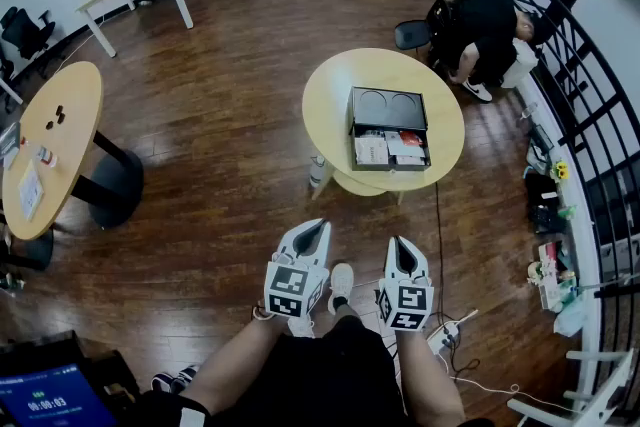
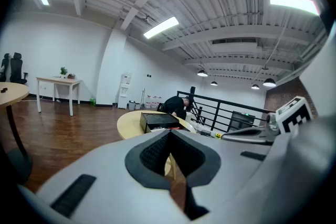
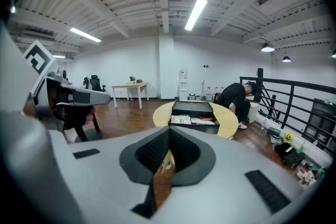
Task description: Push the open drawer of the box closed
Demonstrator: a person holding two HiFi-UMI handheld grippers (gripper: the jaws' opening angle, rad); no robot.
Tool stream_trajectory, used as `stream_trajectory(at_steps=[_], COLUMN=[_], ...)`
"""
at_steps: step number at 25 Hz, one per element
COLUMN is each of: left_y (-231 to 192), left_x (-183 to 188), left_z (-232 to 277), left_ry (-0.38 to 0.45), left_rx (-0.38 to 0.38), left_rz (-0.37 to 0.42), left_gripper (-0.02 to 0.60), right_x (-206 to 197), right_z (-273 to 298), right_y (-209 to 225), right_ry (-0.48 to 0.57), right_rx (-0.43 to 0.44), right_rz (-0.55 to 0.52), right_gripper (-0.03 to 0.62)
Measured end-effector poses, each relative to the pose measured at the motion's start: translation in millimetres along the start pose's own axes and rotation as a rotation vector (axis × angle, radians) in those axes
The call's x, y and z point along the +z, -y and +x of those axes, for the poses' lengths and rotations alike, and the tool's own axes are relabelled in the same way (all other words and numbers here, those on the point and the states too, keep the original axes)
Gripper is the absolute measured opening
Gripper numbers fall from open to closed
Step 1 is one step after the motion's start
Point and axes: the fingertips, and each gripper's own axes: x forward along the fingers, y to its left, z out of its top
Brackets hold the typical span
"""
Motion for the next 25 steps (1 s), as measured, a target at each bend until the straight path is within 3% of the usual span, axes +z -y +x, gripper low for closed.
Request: stream_trajectory(at_steps=[6, 15, 20, 25], left_y=[2.3, -6.4, -14.6, -23.6], left_x=[1.3, 3.0, 3.1, -3.3], left_z=[67.9, 141.6, 166.8, 177.9], left_ry=[-0.045, -0.120, -0.148, -0.168], left_rx=[0.008, 0.063, 0.113, 0.136], left_rz=[0.033, -0.038, -0.026, -0.015], left_gripper=[0.000, 0.000, 0.000, 0.000], right_x=[2.1, -1.4, -15.0, -26.3], right_z=[55.4, 130.1, 158.9, 171.7], right_y=[42.1, 88.0, 98.5, 109.4], right_ry=[-0.045, -0.124, -0.193, -0.241], right_rx=[-0.016, 0.030, 0.054, 0.051], right_rz=[-0.059, -0.037, -0.099, -0.066], right_gripper=[0.003, 0.003, 0.003, 0.003])
